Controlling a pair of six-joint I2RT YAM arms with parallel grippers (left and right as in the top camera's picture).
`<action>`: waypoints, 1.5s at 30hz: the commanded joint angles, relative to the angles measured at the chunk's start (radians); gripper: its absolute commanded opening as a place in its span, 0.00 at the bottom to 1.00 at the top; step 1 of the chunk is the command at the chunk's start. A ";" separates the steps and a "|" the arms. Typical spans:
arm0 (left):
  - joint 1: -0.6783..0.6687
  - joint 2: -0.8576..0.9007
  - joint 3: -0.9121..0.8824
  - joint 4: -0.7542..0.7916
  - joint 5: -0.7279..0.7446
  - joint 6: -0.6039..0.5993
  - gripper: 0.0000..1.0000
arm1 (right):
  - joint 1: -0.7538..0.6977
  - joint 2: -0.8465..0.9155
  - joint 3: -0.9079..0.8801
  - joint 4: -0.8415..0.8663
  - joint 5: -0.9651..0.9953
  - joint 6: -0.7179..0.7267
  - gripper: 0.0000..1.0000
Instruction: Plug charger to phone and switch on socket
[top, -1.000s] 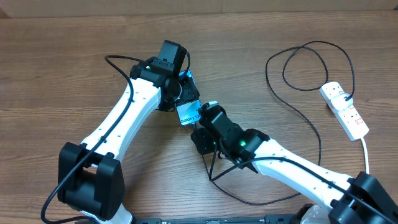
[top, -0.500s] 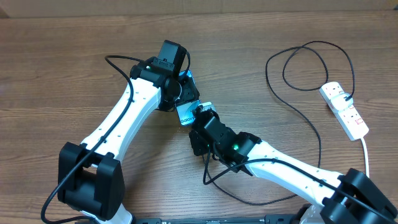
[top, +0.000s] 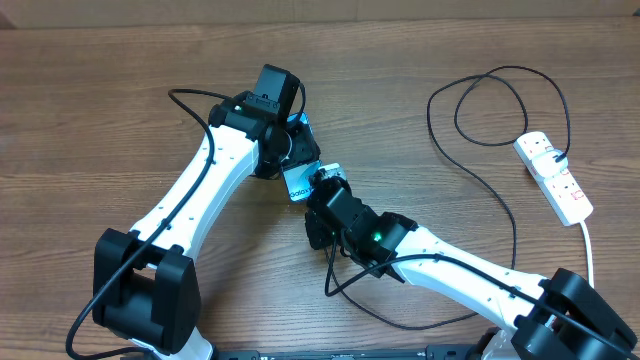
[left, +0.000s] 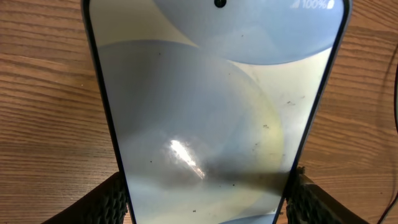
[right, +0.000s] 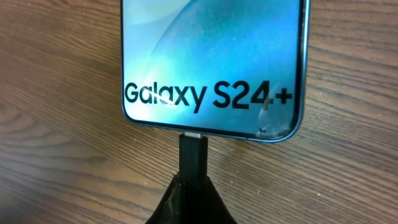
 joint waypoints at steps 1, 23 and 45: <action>-0.007 0.005 0.021 -0.010 0.022 -0.007 0.26 | 0.000 0.000 -0.003 0.035 0.042 0.003 0.04; -0.059 0.005 0.021 -0.032 0.044 0.001 0.24 | -0.003 0.000 -0.002 0.154 0.077 -0.009 0.04; -0.059 0.005 0.021 -0.052 -0.011 0.005 0.25 | -0.027 -0.019 0.034 0.051 -0.060 -0.008 0.19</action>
